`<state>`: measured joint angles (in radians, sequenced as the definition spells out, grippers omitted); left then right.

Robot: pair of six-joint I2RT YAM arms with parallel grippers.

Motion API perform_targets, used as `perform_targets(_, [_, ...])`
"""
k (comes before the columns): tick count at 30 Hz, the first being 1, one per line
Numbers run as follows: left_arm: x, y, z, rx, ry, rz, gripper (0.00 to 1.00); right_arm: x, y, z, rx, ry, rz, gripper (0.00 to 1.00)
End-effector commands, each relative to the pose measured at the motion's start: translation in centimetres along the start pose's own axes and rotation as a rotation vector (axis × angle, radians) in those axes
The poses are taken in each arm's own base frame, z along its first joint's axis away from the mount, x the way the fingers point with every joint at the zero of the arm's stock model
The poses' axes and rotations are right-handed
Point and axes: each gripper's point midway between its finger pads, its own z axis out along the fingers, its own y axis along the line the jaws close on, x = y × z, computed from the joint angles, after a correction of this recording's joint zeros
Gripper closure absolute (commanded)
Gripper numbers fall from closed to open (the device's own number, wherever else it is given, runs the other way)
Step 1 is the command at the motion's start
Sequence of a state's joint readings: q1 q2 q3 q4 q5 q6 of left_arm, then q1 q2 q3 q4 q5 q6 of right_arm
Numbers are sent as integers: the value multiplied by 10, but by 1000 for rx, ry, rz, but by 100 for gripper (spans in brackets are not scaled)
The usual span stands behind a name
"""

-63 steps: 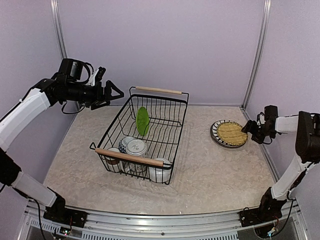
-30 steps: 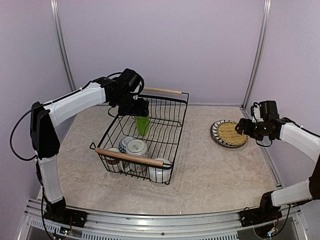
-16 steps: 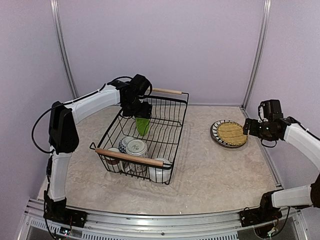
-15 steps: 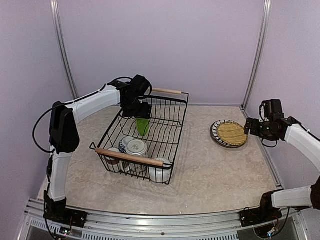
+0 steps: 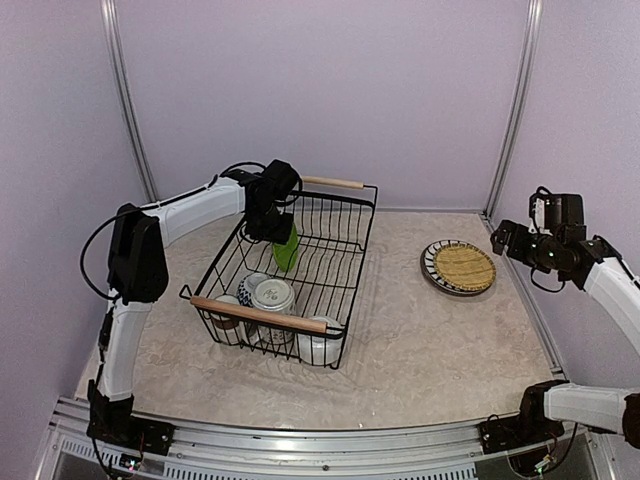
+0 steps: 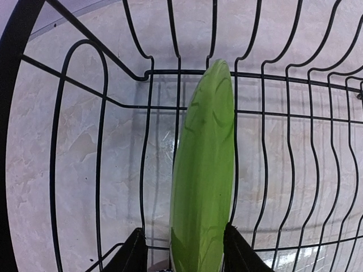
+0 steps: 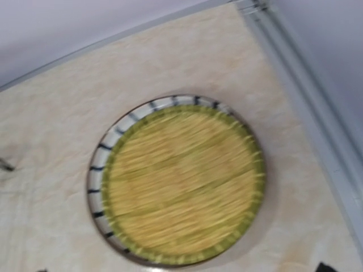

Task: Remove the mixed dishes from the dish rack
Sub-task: Grab the plate from the dish rack.

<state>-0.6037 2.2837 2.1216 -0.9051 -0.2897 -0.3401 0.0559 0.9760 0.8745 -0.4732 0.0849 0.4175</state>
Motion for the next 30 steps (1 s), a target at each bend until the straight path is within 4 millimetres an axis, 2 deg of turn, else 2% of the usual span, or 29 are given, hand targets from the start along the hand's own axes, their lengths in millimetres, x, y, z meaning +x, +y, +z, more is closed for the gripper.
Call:
perform_targets(1, [-7,0,6,-27,-20,27,60,0,24,0,-122,32,31,0])
perform_targets(5, [-10,-1,8,-36,-28,38,72,3,31,-1,-161,41,24,0])
perform_targets(9, [-14,-4,9,-56,-38,77,79,4,29,-4,-160,34,24,0])
perform_targets(19, [-16,-5,9,-113,-39,129,86,6,29,-5,-168,30,40,0])
perform_targets(22, [-16,-4,7,-122,-33,134,93,7,30,-4,-175,27,42,0])
perform_targets(27, [-18,-15,3,-72,-40,147,94,10,29,0,-167,39,34,0])
perform_targets(30, [-20,-19,2,-72,-39,164,100,15,27,3,-167,39,43,0])
